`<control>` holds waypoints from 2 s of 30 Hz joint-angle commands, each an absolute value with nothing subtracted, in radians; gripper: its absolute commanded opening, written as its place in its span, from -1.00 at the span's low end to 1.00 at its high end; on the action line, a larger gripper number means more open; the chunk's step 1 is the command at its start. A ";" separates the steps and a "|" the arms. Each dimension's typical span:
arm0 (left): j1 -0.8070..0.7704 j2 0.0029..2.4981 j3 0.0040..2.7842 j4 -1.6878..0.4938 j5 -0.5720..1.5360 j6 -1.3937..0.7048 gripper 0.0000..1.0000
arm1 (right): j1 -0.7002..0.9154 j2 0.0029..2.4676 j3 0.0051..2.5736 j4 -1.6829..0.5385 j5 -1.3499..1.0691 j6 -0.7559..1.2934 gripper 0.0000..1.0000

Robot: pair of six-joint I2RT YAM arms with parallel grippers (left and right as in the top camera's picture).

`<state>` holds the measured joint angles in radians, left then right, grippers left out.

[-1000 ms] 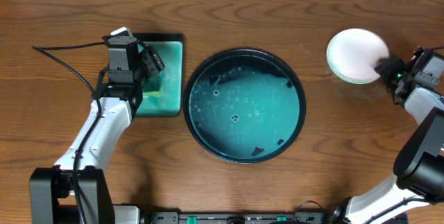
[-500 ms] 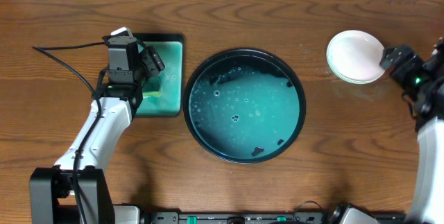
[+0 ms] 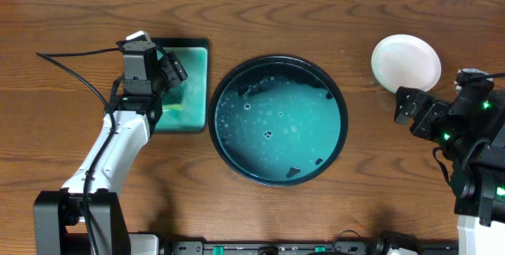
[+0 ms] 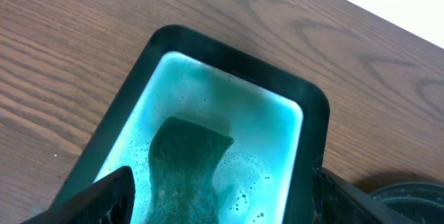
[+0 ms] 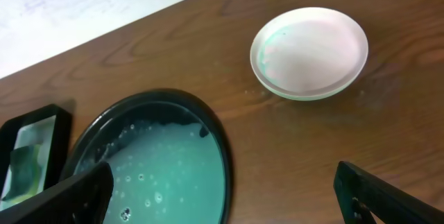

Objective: Clean dirty plates on tray and stack at the side

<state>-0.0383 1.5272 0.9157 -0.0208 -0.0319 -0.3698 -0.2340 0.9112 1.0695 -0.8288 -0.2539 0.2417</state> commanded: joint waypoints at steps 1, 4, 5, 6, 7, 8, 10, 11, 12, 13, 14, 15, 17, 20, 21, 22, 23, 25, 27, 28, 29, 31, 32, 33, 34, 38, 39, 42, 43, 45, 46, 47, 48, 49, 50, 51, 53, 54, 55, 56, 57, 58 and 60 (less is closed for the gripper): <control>-0.036 1.530 0.920 -0.022 -0.033 -0.372 0.63 | -0.228 0.910 1.059 -0.834 -0.240 0.223 0.99; -0.036 1.530 0.920 -0.022 -0.033 -0.372 0.63 | -0.228 0.915 1.059 -0.850 -0.236 0.223 0.99; -0.036 1.530 0.920 -0.022 -0.033 -0.372 0.63 | -0.228 0.915 1.059 -0.877 -0.237 0.223 0.99; -0.036 1.530 0.920 -0.022 -0.033 -0.372 0.63 | -0.228 0.915 1.059 -0.899 -0.237 0.223 0.99; -0.036 1.530 0.920 -0.022 -0.033 -0.372 0.63 | -0.228 0.915 1.059 -0.926 -0.236 0.223 0.99; -0.036 1.530 0.920 -0.022 -0.033 -0.372 0.63 | -0.228 0.915 1.059 -0.942 -0.236 0.223 0.99; -0.036 1.530 0.920 -0.022 -0.033 -0.372 0.63 | -0.228 0.915 1.059 -0.975 -0.205 0.208 0.98; -0.036 1.530 0.920 -0.022 -0.033 -0.372 0.63 | -0.228 0.915 1.059 -0.989 -0.192 0.208 0.99; -0.036 1.530 0.920 -0.022 -0.033 -0.372 0.63 | -0.228 0.915 1.059 -1.005 -0.184 0.208 0.99; -0.036 1.530 0.920 -0.022 -0.033 -0.372 0.63 | -0.228 0.915 1.059 -1.026 -0.184 0.208 0.99; -0.036 1.530 0.920 -0.022 -0.033 -0.372 0.63 | -0.226 0.915 1.059 -1.056 -0.179 0.207 0.99; -0.036 1.530 0.920 -0.022 -0.033 -0.372 0.63 | -0.216 0.914 1.059 -1.086 -0.173 0.207 0.99; -0.036 1.530 0.920 -0.022 -0.033 -0.372 0.63 | -0.204 0.910 1.055 -1.091 -0.171 0.206 0.98; -0.036 1.530 0.920 -0.022 -0.033 -0.372 0.63 | -0.182 0.873 1.018 -1.016 -0.172 0.167 0.99; -0.036 1.530 0.920 -0.022 -0.033 -0.372 0.63 | -0.171 0.860 1.000 -0.979 -0.173 0.144 0.99; -0.036 1.530 0.920 -0.022 -0.033 -0.372 0.63 | -0.154 0.839 0.970 -0.931 -0.177 0.115 0.99; -0.036 1.530 0.920 -0.022 -0.033 -0.372 0.64 | -0.138 0.818 0.940 -0.889 -0.181 0.087 0.99; -0.036 1.530 0.920 -0.022 -0.033 -0.372 0.63 | -0.098 0.759 0.853 -0.781 -0.186 0.023 0.99; -0.036 1.530 0.920 -0.022 -0.033 -0.372 0.63 | -0.063 0.684 0.746 -0.662 -0.188 -0.002 0.98; -0.036 1.530 0.920 -0.022 -0.033 -0.372 0.63 | -0.051 0.651 0.700 -0.609 -0.188 -0.002 0.99; -0.036 1.530 0.920 -0.022 -0.033 -0.372 0.64 | -0.040 0.618 0.654 -0.557 -0.188 -0.002 0.98; -0.036 1.530 0.920 -0.022 -0.033 -0.372 0.64 | -0.020 0.550 0.560 -0.451 -0.188 -0.002 0.98; -0.036 1.530 0.920 -0.022 -0.033 -0.372 0.63 | -0.007 0.510 0.507 -0.389 -0.187 -0.004 0.98; -0.036 1.530 0.920 -0.022 -0.033 -0.372 0.64 | 0.004 0.469 0.454 -0.328 -0.187 -0.016 0.99; -0.036 1.530 0.920 -0.022 -0.033 -0.372 0.63 | 0.012 0.431 0.406 -0.272 -0.187 -0.028 0.98; -0.036 1.530 0.920 -0.022 -0.033 -0.372 0.63 | 0.035 0.289 0.240 -0.101 -0.187 -0.052 0.99; -0.036 1.530 0.920 -0.022 -0.033 -0.372 0.63 | 0.038 0.250 0.204 -0.072 -0.188 -0.060 0.99; -0.036 1.530 0.920 -0.022 -0.033 -0.372 0.63 | 0.039 0.157 0.131 -0.025 -0.187 -0.062 0.98; -0.036 1.530 0.920 -0.022 -0.033 -0.372 0.63 | 0.039 0.134 0.117 -0.016 -0.187 -0.062 0.99; -0.036 1.530 0.920 -0.022 -0.033 -0.372 0.64 | 0.039 0.092 0.097 -0.015 -0.183 -0.062 0.98; -0.036 1.530 0.920 -0.022 -0.033 -0.372 0.63 | 0.039 0.074 0.088 -0.014 -0.180 -0.069 0.98; -0.036 1.530 0.920 -0.022 -0.033 -0.372 0.63 | 0.039 0.054 0.078 -0.014 -0.180 -0.081 0.99; -0.036 1.530 0.920 -0.022 -0.033 -0.372 0.63 | 0.039 0.032 0.066 -0.011 -0.181 -0.091 0.99; -0.036 1.530 0.920 -0.022 -0.033 -0.372 0.63 | 0.039 0.019 0.059 -0.010 -0.180 -0.096 0.99; -0.036 1.530 0.920 -0.022 -0.033 -0.372 0.63 | 0.038 0.011 0.054 -0.010 -0.181 -0.100 0.98; -0.036 1.530 0.920 -0.022 -0.033 -0.372 0.63 | 0.036 0.007 0.051 -0.010 -0.181 -0.105 0.99; -0.036 1.530 0.920 -0.022 -0.033 -0.372 0.63 | 0.032 0.005 0.046 -0.010 -0.179 -0.115 0.99; -0.036 1.530 0.920 -0.022 -0.033 -0.372 0.63 | 0.030 0.005 0.042 -0.010 -0.179 -0.123 0.99; -0.036 1.530 0.920 -0.022 -0.033 -0.372 0.63 | 0.030 0.005 0.037 -0.007 -0.179 -0.136 0.98; -0.036 1.530 0.920 -0.022 -0.033 -0.372 0.63 | 0.029 0.005 0.027 0.004 -0.179 -0.147 0.98; -0.036 1.530 0.920 -0.022 -0.033 -0.372 0.64 | 0.029 0.005 0.011 0.028 -0.179 -0.152 0.99; -0.036 1.530 0.920 -0.022 -0.033 -0.372 0.63 | 0.028 0.005 0.005 0.034 -0.176 -0.153 0.99; -0.036 1.530 0.920 -0.022 -0.033 -0.372 0.63 | 0.026 0.005 0.006 0.040 -0.176 -0.152 0.98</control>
<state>-0.0383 1.5272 0.9157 -0.0208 -0.0319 -0.3698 0.0277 0.0128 0.0231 0.0269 -0.1852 -0.1219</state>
